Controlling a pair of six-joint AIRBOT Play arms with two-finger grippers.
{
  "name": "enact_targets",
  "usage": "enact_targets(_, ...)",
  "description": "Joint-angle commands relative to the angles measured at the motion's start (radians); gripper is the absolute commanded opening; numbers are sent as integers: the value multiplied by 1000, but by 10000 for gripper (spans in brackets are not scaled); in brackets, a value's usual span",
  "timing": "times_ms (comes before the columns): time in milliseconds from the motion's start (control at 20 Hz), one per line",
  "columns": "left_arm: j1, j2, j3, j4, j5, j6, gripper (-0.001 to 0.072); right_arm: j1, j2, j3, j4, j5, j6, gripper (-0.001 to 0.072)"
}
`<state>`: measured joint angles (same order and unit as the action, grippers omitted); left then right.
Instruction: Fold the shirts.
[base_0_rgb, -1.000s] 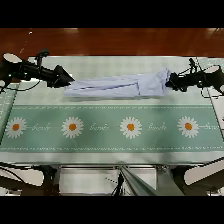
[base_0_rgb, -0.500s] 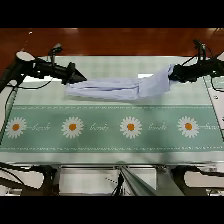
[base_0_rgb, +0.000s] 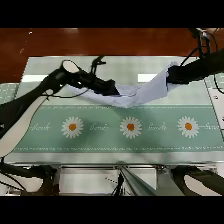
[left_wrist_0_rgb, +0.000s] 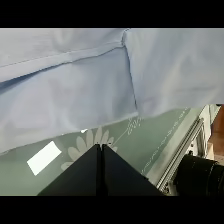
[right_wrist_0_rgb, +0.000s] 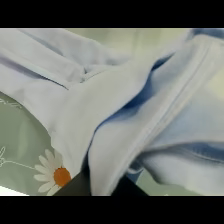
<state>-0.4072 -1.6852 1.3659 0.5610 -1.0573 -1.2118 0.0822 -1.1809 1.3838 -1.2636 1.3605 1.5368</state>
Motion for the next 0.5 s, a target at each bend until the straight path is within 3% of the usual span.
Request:
enact_targets(0,-111,-20,-34,6,83,-5,17,86,112,0,-86,66,101,19)
enact_targets(300,-269,-110,-36,-109,127,-4,17,206,271,0,-139,131,247,19)
enact_targets(450,-318,-123,-35,-136,170,2,16,238,298,0,-206,167,266,19)
